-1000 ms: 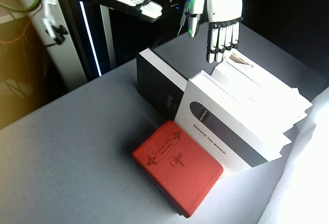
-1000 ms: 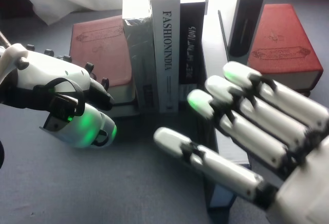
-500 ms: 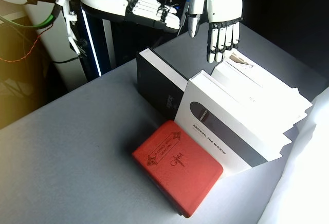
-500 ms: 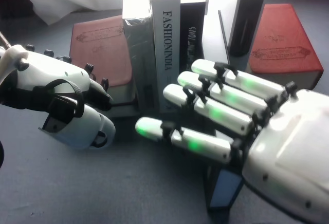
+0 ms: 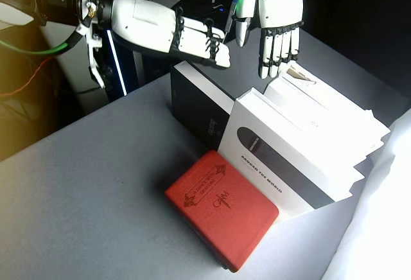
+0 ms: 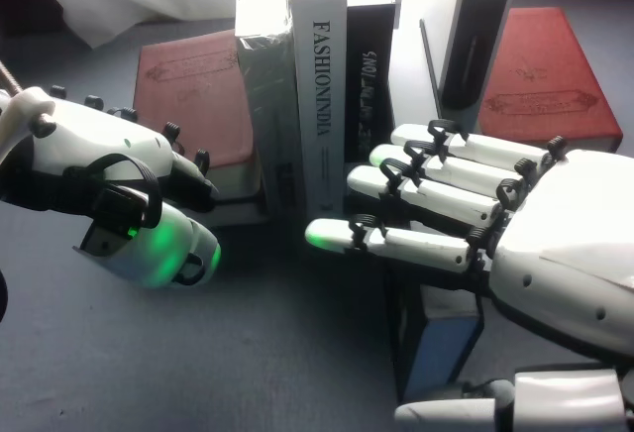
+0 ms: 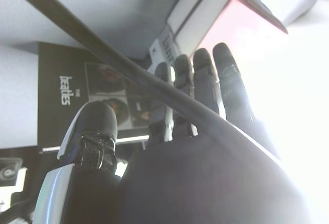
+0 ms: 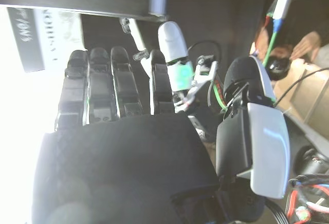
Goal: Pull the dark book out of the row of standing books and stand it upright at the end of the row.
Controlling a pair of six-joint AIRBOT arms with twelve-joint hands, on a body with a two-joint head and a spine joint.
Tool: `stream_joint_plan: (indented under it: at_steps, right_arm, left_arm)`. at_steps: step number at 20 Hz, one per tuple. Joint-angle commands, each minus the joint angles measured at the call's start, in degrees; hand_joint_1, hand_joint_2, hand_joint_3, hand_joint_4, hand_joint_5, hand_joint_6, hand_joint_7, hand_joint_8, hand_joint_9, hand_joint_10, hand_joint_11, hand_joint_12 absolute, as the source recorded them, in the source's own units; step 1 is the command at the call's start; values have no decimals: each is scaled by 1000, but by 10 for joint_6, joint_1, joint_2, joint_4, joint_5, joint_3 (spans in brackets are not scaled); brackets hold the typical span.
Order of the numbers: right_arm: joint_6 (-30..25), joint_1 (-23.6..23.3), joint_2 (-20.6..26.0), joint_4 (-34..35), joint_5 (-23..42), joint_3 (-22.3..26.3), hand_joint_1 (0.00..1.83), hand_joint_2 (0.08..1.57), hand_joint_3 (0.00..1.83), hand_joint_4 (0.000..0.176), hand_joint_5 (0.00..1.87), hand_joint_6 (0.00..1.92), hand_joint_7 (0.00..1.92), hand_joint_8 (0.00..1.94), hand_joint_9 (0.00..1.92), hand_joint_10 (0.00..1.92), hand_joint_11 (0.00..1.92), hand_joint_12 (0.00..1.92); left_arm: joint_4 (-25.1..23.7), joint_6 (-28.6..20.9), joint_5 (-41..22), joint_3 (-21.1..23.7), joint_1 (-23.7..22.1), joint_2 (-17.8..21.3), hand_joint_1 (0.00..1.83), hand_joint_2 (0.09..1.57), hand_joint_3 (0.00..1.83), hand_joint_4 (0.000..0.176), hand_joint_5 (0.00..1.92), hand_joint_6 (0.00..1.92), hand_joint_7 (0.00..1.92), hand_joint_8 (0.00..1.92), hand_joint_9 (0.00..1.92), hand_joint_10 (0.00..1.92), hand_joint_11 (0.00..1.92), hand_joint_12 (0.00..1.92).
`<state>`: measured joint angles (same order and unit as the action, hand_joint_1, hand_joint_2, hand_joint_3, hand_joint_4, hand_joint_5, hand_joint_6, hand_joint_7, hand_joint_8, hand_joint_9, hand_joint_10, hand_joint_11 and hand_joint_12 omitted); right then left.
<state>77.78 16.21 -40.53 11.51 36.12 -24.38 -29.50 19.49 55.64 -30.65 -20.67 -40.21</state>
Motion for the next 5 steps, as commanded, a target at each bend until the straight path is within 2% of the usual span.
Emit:
stream_joint_plan:
  at_steps: [1, 3, 5]
  right_arm:
    - [-30, -8, 5, -34, 47, -1, 0, 1095, 0, 0, 33, 8, 2, 1, 0, 0, 0, 0]
    - [-99, -8, 5, -76, 39, -16, 0, 1096, 0, 0, 24, 4, 0, 0, 0, 0, 0, 0]
    - [-238, -7, 5, -158, 39, -40, 0, 1097, 0, 0, 23, 3, 0, 0, 0, 0, 0, 0]
  left_arm:
    - [-26, 2, -26, -1, -7, 7, 0, 1542, 0, 0, 227, 5, 197, 2, 133, 2, 0, 344]
    - [-26, 2, -26, -1, -7, 7, 0, 1538, 0, 0, 241, 4, 206, 3, 130, 1, 0, 331]
    - [-26, 2, -26, -1, -7, 7, 0, 1536, 0, 0, 241, 0, 209, 0, 139, 2, 0, 364]
